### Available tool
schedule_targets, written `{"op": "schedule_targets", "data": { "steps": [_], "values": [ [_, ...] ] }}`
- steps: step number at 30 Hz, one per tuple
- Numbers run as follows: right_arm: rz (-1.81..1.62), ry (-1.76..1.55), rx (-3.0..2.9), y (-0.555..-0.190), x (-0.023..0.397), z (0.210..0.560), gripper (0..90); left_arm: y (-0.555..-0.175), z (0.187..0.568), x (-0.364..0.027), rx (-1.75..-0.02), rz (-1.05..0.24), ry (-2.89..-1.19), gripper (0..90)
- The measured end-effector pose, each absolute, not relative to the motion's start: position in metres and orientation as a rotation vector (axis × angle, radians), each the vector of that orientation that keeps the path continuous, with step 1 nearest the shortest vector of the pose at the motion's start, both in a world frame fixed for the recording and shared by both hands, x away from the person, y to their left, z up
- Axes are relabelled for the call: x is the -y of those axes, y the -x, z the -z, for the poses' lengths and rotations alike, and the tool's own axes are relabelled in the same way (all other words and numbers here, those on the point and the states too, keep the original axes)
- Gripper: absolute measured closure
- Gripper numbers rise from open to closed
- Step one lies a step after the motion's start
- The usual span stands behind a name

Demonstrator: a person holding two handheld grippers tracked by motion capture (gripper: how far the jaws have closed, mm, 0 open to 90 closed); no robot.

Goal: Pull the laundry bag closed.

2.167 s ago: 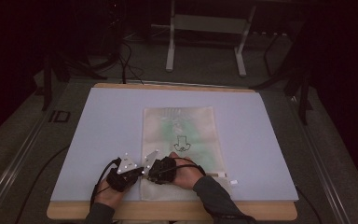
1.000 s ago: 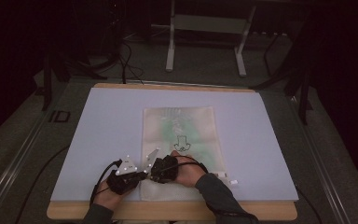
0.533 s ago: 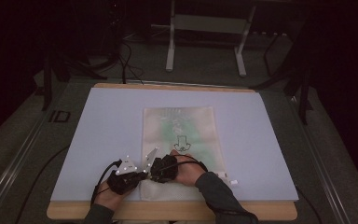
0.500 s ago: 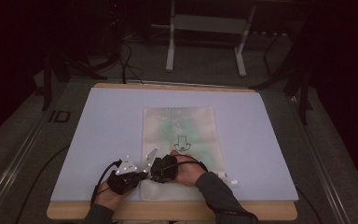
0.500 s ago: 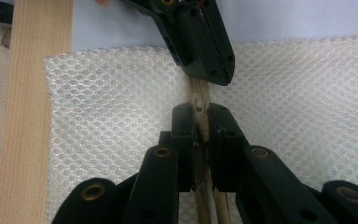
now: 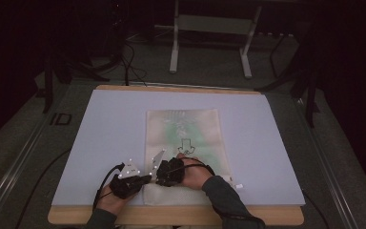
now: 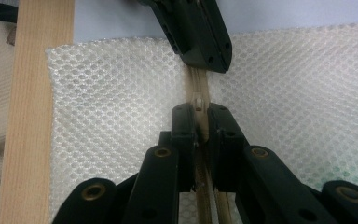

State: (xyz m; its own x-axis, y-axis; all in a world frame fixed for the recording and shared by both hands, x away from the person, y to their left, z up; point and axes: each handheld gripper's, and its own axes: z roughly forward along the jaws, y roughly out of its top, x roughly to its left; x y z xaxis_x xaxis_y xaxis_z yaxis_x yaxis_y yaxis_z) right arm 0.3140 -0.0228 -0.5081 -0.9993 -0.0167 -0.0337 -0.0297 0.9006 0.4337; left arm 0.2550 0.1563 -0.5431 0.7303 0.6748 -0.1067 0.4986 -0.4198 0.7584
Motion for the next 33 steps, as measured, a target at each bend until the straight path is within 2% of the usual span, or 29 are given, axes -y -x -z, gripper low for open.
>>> {"op": "schedule_targets", "data": {
  "steps": [33],
  "values": [
    [-0.571,0.044,-3.062,-0.317,0.04,0.501,82.2,-0.254,0.543,-0.156,-0.883,-0.277,-2.103,89.5]
  ]
}}
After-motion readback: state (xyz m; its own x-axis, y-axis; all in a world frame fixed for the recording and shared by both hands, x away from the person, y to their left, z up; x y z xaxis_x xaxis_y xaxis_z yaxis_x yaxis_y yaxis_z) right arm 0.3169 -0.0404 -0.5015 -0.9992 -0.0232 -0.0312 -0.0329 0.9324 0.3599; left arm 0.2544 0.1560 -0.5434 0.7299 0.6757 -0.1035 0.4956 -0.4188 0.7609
